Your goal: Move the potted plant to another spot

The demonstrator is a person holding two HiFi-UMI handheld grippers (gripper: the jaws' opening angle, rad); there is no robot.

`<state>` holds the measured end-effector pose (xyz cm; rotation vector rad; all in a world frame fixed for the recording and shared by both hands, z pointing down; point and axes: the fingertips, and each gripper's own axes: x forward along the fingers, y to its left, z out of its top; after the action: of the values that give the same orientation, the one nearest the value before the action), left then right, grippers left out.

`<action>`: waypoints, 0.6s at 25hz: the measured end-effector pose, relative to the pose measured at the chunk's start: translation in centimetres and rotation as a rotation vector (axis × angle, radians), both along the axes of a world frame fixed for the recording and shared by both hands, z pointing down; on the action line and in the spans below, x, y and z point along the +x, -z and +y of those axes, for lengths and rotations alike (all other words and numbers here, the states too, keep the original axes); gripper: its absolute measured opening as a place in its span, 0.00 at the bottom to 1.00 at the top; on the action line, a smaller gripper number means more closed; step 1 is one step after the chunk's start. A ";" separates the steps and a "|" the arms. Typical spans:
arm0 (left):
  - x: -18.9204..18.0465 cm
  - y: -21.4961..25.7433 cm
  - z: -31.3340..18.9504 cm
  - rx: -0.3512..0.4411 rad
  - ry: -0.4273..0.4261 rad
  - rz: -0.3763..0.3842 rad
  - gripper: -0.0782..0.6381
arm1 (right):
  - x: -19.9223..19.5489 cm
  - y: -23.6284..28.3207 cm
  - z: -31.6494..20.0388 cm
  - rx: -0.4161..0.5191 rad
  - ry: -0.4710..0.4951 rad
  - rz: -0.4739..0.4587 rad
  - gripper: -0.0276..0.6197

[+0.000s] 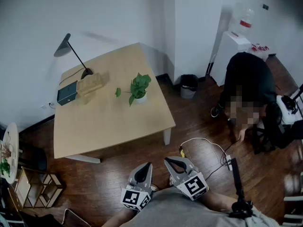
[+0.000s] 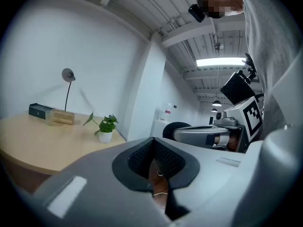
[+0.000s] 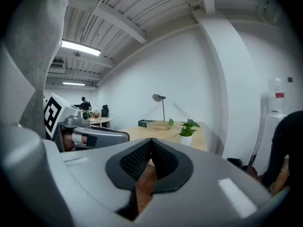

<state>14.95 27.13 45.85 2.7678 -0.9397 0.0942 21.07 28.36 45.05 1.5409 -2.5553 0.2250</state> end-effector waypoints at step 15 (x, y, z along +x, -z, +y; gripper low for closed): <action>3.2 -0.5 -5.8 -0.015 0.058 -0.012 0.10 | 4.3 -1.1 -6.3 -0.010 0.014 0.000 0.05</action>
<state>18.16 21.33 46.33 2.7272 -1.0170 0.1080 25.34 22.09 46.11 1.5192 -2.5594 0.2360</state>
